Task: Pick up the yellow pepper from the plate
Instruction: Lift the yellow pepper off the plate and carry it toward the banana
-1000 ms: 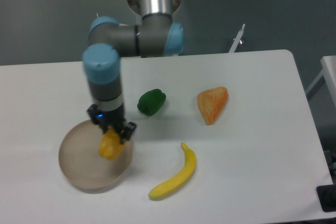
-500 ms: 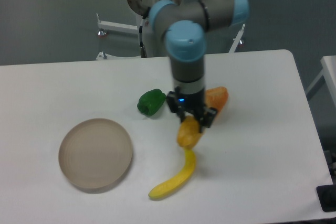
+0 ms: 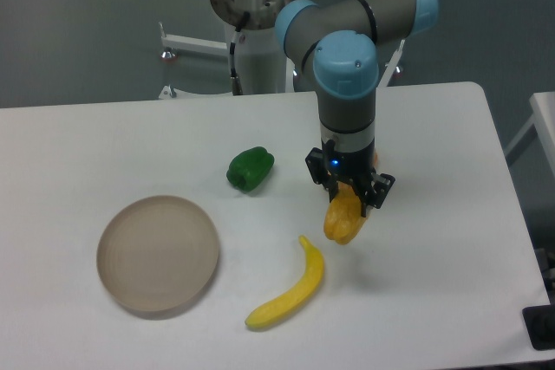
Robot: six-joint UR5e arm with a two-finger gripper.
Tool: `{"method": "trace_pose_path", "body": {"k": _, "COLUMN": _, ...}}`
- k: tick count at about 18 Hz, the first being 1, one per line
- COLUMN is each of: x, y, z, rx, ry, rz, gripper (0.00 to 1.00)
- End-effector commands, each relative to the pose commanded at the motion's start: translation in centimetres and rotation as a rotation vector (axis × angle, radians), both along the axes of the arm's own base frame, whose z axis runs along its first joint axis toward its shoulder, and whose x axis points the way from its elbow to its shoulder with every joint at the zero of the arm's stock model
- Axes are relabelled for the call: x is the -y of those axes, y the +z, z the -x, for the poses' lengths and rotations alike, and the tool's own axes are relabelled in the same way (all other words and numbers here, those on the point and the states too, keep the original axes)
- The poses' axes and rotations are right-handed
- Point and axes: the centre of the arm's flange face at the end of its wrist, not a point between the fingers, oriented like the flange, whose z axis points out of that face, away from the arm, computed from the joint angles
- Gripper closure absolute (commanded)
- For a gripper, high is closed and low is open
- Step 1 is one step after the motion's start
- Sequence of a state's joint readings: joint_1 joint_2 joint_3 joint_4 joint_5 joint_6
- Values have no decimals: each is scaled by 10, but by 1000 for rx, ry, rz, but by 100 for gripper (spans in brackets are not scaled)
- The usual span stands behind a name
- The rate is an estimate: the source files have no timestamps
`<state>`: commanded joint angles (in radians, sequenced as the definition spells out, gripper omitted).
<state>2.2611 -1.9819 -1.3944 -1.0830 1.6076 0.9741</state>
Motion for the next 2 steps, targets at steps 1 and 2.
{"method": "trace_pose_path", "body": {"k": 1, "x": 2, "y": 3, "z": 8, "rx": -3, "ry": 10, "rz": -6, "gripper": 52}}
{"method": "trace_pose_path", "body": {"k": 2, "x": 2, "y": 5, "z": 11, "rx": -7, "ry": 15, "rz": -10, "gripper": 52}}
